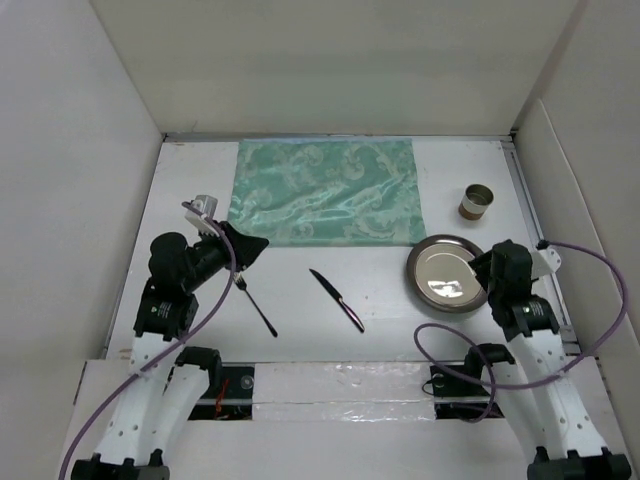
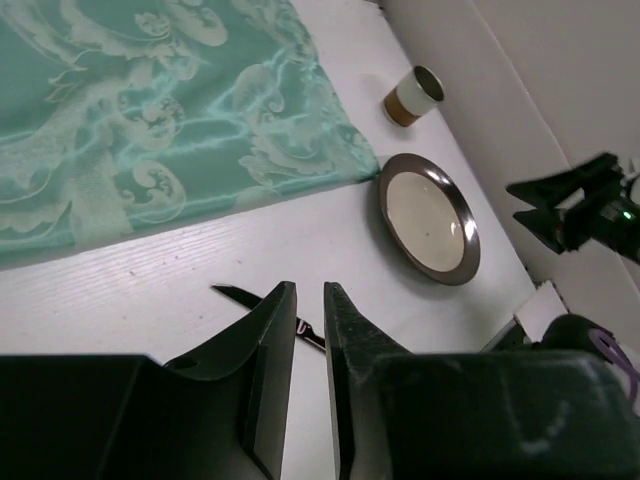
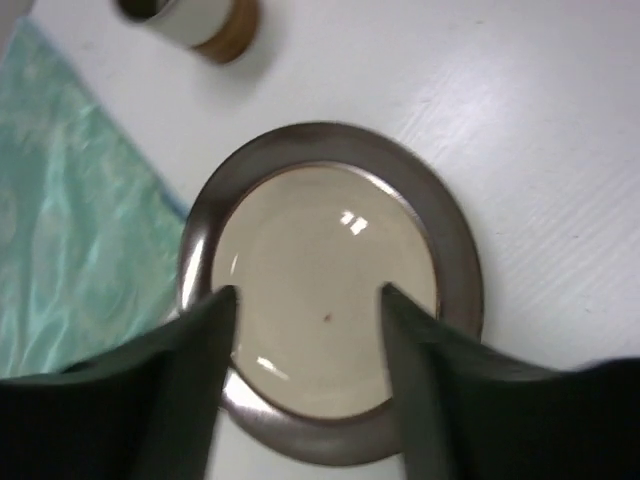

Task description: Set the dinner table for one person

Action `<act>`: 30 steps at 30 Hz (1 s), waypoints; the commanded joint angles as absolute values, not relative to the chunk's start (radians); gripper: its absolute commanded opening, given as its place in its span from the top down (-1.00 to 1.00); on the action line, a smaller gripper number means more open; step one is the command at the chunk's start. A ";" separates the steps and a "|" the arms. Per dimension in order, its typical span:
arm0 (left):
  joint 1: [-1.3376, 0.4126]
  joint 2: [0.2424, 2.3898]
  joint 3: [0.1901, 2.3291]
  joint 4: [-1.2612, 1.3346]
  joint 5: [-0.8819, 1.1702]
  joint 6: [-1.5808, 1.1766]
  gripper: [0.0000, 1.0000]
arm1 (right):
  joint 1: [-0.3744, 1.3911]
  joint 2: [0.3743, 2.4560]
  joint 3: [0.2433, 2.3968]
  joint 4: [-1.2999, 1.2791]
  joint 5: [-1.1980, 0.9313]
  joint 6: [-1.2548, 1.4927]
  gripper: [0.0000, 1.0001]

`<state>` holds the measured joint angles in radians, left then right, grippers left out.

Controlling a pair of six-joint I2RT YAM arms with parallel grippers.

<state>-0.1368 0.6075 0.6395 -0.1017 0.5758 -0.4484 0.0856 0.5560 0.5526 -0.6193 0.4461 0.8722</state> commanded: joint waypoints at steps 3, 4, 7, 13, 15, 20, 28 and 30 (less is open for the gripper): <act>-0.205 0.545 0.673 -0.057 0.605 -0.420 0.64 | -0.056 0.796 0.652 -0.612 0.606 0.901 -0.52; -0.206 0.526 0.684 -0.063 0.589 -0.417 0.64 | -0.114 0.828 0.655 -0.592 0.579 0.855 -0.56; -0.245 0.489 0.701 -0.097 0.529 -0.403 0.62 | -0.199 0.935 0.664 -0.540 0.355 0.754 -0.58; -0.295 0.437 0.719 -0.123 0.462 -0.396 0.62 | -0.316 0.974 0.667 -0.598 0.310 0.750 -0.59; -0.314 0.423 0.719 -0.123 0.453 -0.396 0.61 | -0.342 1.004 0.689 -0.612 0.318 0.729 -0.62; -0.334 0.417 0.721 -0.127 0.446 -0.394 0.60 | -0.364 1.144 0.686 -0.575 0.155 0.672 -0.63; -0.334 0.416 0.719 -0.126 0.440 -0.397 0.60 | -0.364 1.158 0.607 -0.476 0.042 0.664 -0.53; -0.334 0.416 0.719 -0.126 0.440 -0.399 0.60 | -0.364 1.184 0.591 -0.436 0.015 0.681 -0.45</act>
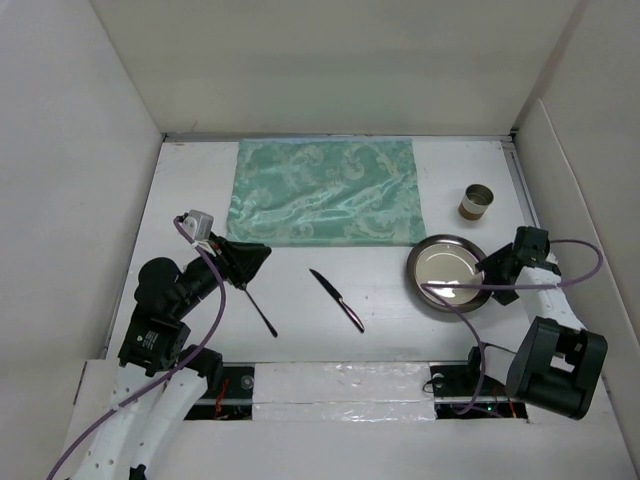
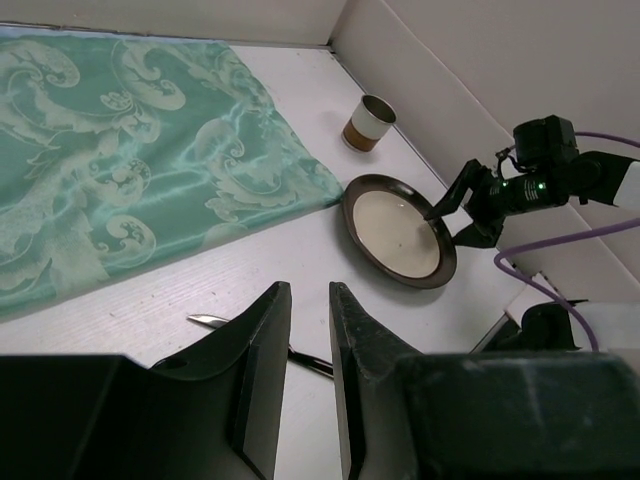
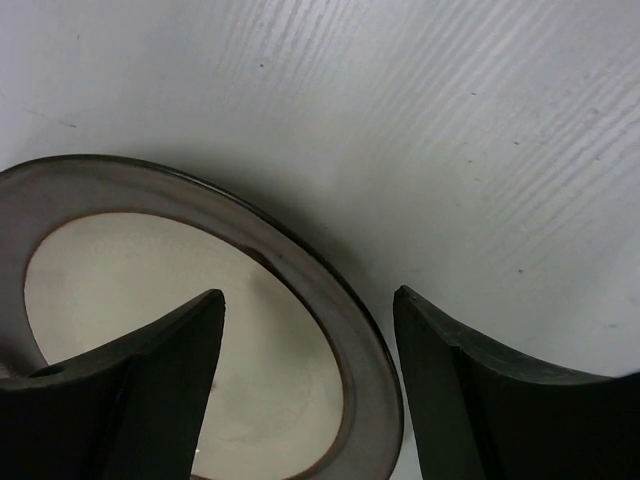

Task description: Set the dinner table for one person

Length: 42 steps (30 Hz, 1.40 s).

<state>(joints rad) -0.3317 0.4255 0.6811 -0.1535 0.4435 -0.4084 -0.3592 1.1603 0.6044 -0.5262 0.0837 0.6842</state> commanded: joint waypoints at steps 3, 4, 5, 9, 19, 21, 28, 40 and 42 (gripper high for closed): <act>-0.334 0.416 0.716 -0.129 0.436 -0.399 0.60 | -0.364 1.210 0.540 -0.369 -0.039 0.734 -0.40; -0.334 0.416 0.716 -0.127 0.436 -0.399 0.60 | -0.364 1.210 0.540 -0.368 -0.040 0.735 -0.40; -0.334 0.414 0.715 -0.127 0.436 -0.399 0.60 | -0.364 1.210 0.514 -0.354 -0.044 0.745 -0.40; -0.334 0.405 0.715 -0.132 0.423 -0.399 0.60 | -0.364 1.171 0.473 -0.350 -0.006 0.817 -0.14; -0.334 0.400 0.710 -0.132 0.413 -0.405 0.60 | -0.364 0.913 0.523 -0.466 0.095 0.882 0.62; -0.325 0.400 0.709 -0.132 0.413 -0.406 0.60 | -0.364 0.888 0.541 -0.497 0.100 0.870 0.86; -0.307 0.414 0.706 -0.130 0.417 -0.407 0.59 | -0.354 0.683 0.600 -0.532 0.041 0.785 1.00; -0.287 0.494 0.716 -0.137 0.405 -0.402 0.40 | -0.328 0.528 0.887 -0.540 -0.333 0.778 1.00; -0.287 0.511 0.719 -0.138 0.397 -0.397 0.17 | -0.293 0.547 0.879 -0.447 -0.403 0.831 1.00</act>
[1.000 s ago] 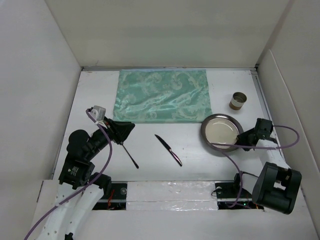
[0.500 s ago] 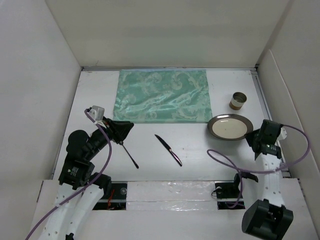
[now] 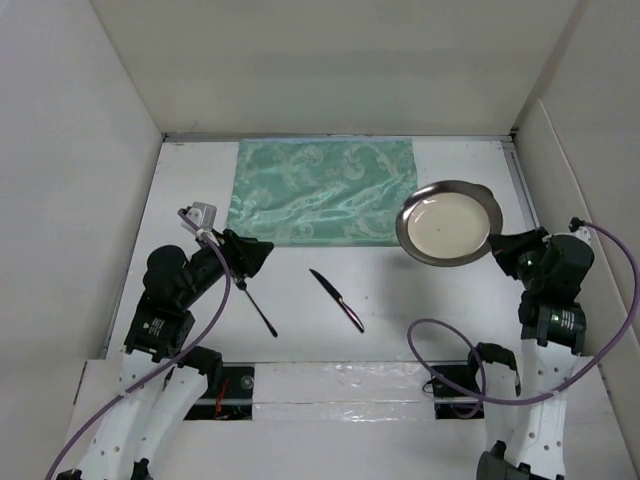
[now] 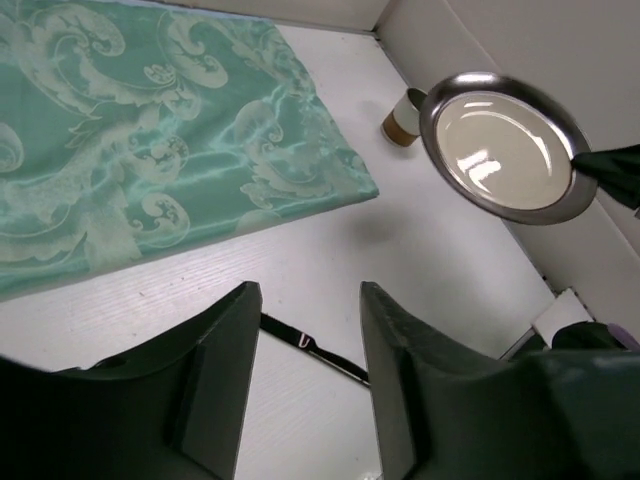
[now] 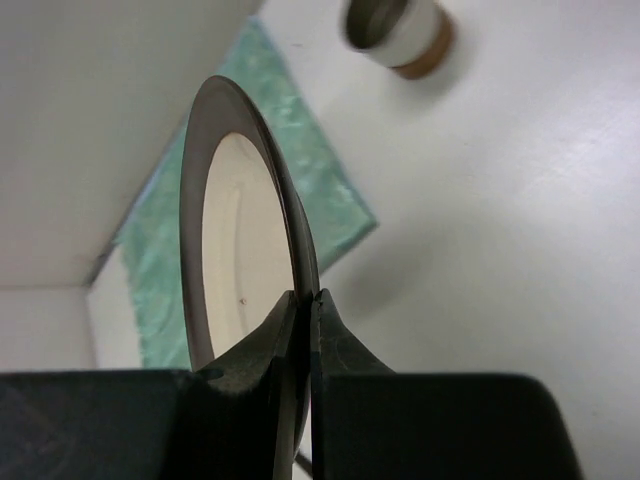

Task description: Set the dinner table for one person

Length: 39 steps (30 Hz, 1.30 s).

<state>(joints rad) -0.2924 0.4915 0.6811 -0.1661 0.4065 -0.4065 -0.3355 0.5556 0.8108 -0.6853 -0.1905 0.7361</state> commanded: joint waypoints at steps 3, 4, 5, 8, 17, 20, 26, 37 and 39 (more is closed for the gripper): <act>-0.287 0.534 0.724 -0.137 0.379 -0.396 0.03 | -0.132 0.616 0.841 -0.257 -0.368 0.906 1.00; -0.287 0.538 0.726 -0.132 0.377 -0.396 0.03 | -0.077 0.650 0.835 -0.209 -0.348 0.919 1.00; -0.287 0.543 0.724 -0.127 0.376 -0.397 0.03 | 0.045 0.690 0.836 -0.160 -0.319 0.925 1.00; -0.287 0.569 0.735 -0.121 0.359 -0.399 0.04 | 0.225 0.902 0.909 -0.009 -0.175 0.897 1.00; -0.287 0.549 0.736 -0.166 0.201 -0.368 0.06 | 0.275 1.476 1.067 0.592 -0.402 0.950 1.00; -0.287 0.557 0.742 -0.164 0.186 -0.370 0.07 | 0.275 1.596 1.182 0.598 -0.402 0.939 1.00; -0.287 0.572 0.736 -0.160 0.181 -0.370 0.06 | 0.275 1.873 1.342 0.629 -0.431 0.968 1.00; -0.287 0.615 0.736 -0.152 0.212 -0.370 0.06 | 0.284 2.115 1.522 0.632 -0.476 1.014 1.00; -0.287 0.621 0.738 -0.149 0.218 -0.370 0.06 | 0.293 2.150 1.532 0.646 -0.486 1.035 1.00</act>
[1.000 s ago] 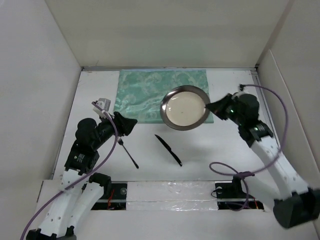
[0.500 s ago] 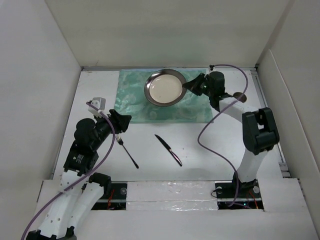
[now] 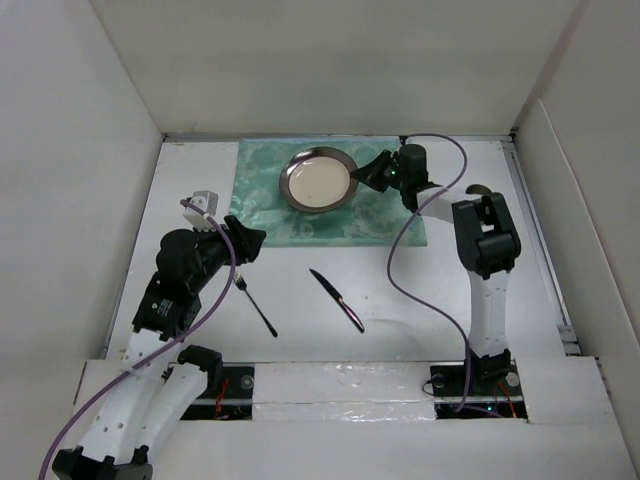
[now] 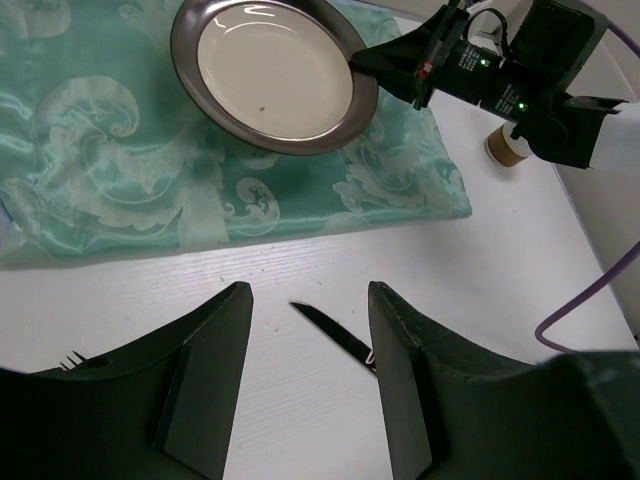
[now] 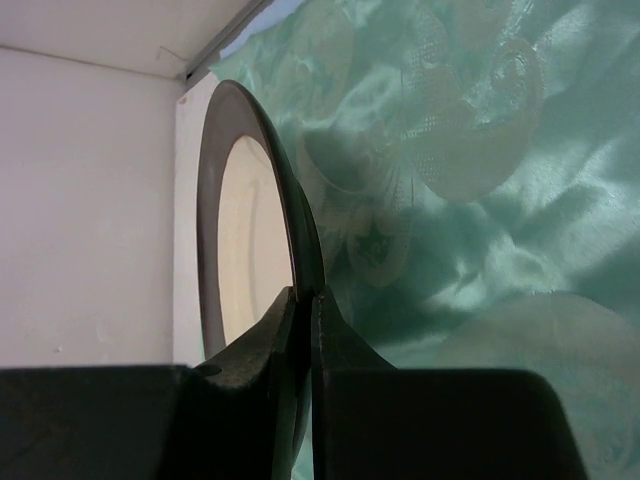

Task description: Set the dinner table for one person

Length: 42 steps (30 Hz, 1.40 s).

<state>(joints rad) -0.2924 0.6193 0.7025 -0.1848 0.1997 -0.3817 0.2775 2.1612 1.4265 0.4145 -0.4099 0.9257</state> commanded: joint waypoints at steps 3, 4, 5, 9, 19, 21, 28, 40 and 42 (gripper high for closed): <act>-0.287 0.626 0.736 -0.150 0.212 -0.371 0.06 | 0.293 2.181 1.539 0.660 -0.485 1.051 1.00; -0.287 0.629 0.738 -0.153 0.215 -0.370 0.06 | 0.293 2.187 1.540 0.658 -0.483 1.051 1.00; -0.287 0.630 0.738 -0.155 0.213 -0.370 0.06 | 0.293 2.190 1.536 0.658 -0.483 1.051 1.00; -0.287 0.627 0.736 -0.149 0.212 -0.371 0.06 | 0.293 2.209 1.514 0.649 -0.463 1.054 1.00; -0.287 0.629 0.735 -0.146 0.232 -0.373 0.07 | 0.282 2.169 1.465 0.502 -0.394 0.945 -0.19; -0.287 0.630 0.736 -0.149 0.229 -0.373 0.06 | 0.273 2.132 1.477 0.405 -0.368 0.876 -0.30; -0.287 0.621 0.739 -0.155 0.225 -0.373 0.07 | 0.264 1.968 1.392 0.219 -0.270 0.683 -0.30; -0.287 0.621 0.741 -0.150 0.256 -0.370 1.00 | 0.144 1.427 1.040 0.016 0.125 0.414 1.00; -0.287 0.624 0.739 -0.152 0.265 -0.370 1.00 | 0.107 1.390 1.043 -0.057 0.225 0.374 0.98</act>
<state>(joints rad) -0.2924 0.6300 0.7025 -0.1844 0.2420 -0.3763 0.1570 1.4410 1.0500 0.0555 0.0006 0.4850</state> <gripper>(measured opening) 0.003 0.010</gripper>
